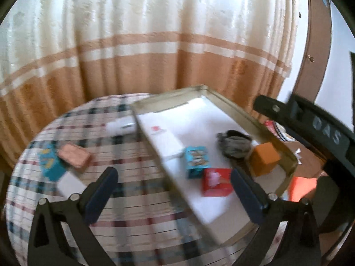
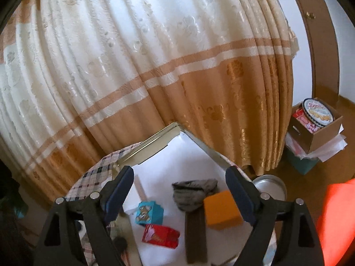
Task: Organize rigid objects
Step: 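Lower the red block and pouch into the tray and open both grippers, then withdraw both grippers from the tray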
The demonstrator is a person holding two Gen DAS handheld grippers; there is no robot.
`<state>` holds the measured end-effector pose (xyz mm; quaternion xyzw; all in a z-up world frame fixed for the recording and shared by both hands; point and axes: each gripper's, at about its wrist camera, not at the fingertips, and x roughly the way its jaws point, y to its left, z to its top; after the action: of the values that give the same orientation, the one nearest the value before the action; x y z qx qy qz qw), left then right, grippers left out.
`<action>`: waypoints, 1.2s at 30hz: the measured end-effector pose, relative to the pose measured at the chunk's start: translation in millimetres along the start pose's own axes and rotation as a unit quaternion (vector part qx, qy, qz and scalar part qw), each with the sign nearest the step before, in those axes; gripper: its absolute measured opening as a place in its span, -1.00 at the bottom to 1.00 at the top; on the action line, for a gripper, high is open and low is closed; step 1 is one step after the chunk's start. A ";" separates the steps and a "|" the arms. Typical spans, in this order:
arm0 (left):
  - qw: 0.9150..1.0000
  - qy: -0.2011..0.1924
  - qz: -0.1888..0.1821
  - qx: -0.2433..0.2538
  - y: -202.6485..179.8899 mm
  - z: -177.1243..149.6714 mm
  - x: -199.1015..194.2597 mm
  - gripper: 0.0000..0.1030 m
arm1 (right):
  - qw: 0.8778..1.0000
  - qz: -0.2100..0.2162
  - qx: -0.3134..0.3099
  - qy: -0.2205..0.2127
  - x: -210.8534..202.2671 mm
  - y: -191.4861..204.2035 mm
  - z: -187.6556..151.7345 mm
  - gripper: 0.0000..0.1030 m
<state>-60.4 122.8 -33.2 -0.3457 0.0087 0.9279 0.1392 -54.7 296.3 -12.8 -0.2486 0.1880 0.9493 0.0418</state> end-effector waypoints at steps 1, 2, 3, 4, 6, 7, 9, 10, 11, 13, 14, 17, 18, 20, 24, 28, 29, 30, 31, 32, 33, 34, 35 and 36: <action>1.000 -0.005 0.010 -0.001 8.3 -2.0 -2.8 0.99 | 1.000 -0.001 -0.006 -0.005 -3.6 5.0 -4.0 0.68; 1.000 -0.009 0.020 -0.001 16.3 -4.3 -5.6 0.99 | 1.000 -0.002 -0.014 -0.013 -8.5 11.3 -9.8 0.68; 0.999 -0.015 0.036 0.001 26.8 -8.6 -10.5 0.99 | 1.000 -0.001 -0.019 -0.020 -13.5 16.3 -14.5 0.68; 0.999 -0.019 0.048 0.002 33.5 -11.4 -14.1 0.99 | 0.999 -0.001 -0.021 -0.029 -19.1 21.6 -19.8 0.68; 0.997 -0.026 0.077 0.002 51.8 -17.9 -20.2 0.99 | 0.998 -0.001 -0.020 -0.062 -33.6 32.6 -32.4 0.68; 0.996 -0.028 0.089 0.000 62.0 -21.2 -23.2 0.99 | 0.997 0.000 -0.021 -0.073 -38.1 36.5 -36.6 0.68; 0.993 -0.030 0.112 -0.002 79.3 -26.7 -27.9 0.99 | 0.996 0.001 -0.033 -0.088 -42.6 50.4 -46.2 0.68; 0.992 -0.031 0.125 -0.003 88.3 -29.3 -30.2 0.99 | 0.996 -0.001 -0.039 -0.084 -41.6 56.8 -50.1 0.68; 0.990 -0.032 0.135 -0.004 94.8 -31.4 -31.7 0.99 | 0.996 0.001 -0.044 -0.074 -39.2 63.5 -54.0 0.68; 0.987 -0.036 0.155 -0.014 112.2 -36.6 -36.3 0.99 | 0.997 0.009 -0.044 -0.068 -37.1 72.5 -61.3 0.68; 0.986 -0.037 0.160 -0.018 117.1 -38.8 -38.3 0.99 | 0.996 0.012 -0.044 -0.071 -37.0 77.1 -66.1 0.68; 0.983 -0.040 0.176 -0.028 134.0 -43.8 -42.3 0.99 | 0.996 0.009 -0.054 -0.074 -36.4 89.5 -77.5 0.68; 0.981 -0.044 0.185 -0.027 137.5 -45.0 -43.9 0.99 | 0.995 0.007 -0.057 -0.078 -37.3 92.3 -80.6 0.68; 0.979 -0.053 0.198 -0.025 141.8 -47.4 -45.8 0.99 | 0.993 0.001 -0.064 -0.095 -39.8 98.9 -86.6 0.68; 0.976 -0.060 0.209 -0.025 146.2 -52.7 -45.8 0.99 | 0.990 -0.009 -0.088 -0.109 -44.3 109.7 -97.5 0.68; 0.975 -0.062 0.211 -0.023 147.0 -57.6 -44.3 0.99 | 0.989 -0.014 -0.110 -0.102 -44.2 118.3 -104.4 0.68; 0.976 -0.060 0.209 -0.025 147.6 -57.6 -44.0 0.99 | 0.988 -0.014 -0.115 -0.106 -45.7 120.3 -105.6 0.68; 0.976 -0.061 0.205 -0.028 148.8 -57.3 -44.5 0.99 | 0.987 -0.013 -0.121 -0.107 -46.5 122.4 -107.0 0.69; 0.977 -0.063 0.202 -0.032 150.2 -57.3 -45.2 0.99 | 0.986 -0.011 -0.126 -0.105 -46.4 125.1 -108.4 0.69; 0.977 -0.062 0.201 -0.034 151.1 -57.6 -45.0 0.99 | 0.986 -0.007 -0.131 -0.098 -45.5 127.7 -109.8 0.69; 0.977 -0.059 0.199 -0.039 152.9 -58.0 -44.3 0.99 | 0.987 -0.005 -0.135 -0.089 -43.9 130.4 -111.4 0.70; 0.978 -0.056 0.197 -0.043 154.4 -58.5 -43.5 0.99 | 0.987 -0.006 -0.141 -0.077 -42.2 133.7 -113.0 0.70; 0.978 -0.054 0.194 -0.047 156.1 -58.8 -43.0 0.99 | 0.986 -0.011 -0.148 -0.073 -41.7 136.8 -114.1 0.70; 0.979 -0.052 0.192 -0.052 157.8 -59.1 -42.7 0.99 | 0.985 -0.013 -0.153 -0.073 -42.2 138.9 -116.0 0.71</action>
<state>-33.5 -46.3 -63.3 -0.2960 0.0193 0.9531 -0.0595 11.1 124.5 -39.0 -0.1846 0.0337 0.9818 0.0287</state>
